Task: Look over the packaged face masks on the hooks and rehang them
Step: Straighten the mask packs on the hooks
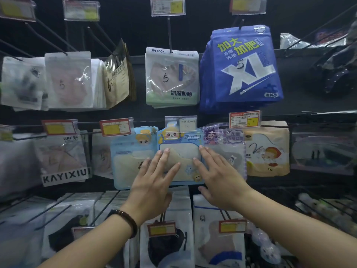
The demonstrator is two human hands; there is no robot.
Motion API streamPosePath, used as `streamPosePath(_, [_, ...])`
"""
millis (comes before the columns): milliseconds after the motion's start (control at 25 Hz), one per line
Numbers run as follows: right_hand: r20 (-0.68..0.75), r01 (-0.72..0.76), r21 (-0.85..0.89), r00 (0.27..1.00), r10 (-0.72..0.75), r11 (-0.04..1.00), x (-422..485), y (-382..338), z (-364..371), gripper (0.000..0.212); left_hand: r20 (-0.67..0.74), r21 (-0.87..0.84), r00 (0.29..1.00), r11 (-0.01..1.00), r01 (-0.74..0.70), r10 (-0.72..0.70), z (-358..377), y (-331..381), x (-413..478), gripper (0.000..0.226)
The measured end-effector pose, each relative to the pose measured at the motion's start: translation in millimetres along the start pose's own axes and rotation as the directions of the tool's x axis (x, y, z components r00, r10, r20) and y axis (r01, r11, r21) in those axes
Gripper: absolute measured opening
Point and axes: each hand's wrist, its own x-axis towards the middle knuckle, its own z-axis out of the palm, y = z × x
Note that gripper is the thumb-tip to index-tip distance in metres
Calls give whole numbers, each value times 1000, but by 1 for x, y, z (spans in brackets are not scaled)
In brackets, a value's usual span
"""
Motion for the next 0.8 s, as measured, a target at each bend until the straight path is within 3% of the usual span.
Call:
streamPosePath(160, [65,5,7,998,-6,1000,24,-2,0,87,116,53,993,999,5,-11,3,-2,26,92])
streamPosePath(480, [177,-39,38,984,32,999,45,-4,2,88,220,75,975,997,25,-41,10,-4,42,94])
streamPosePath(800, [181,-78,120,982,56,990,38,-13,-25,75,204,-105,975,988,110,-87,-3,-10,33,85])
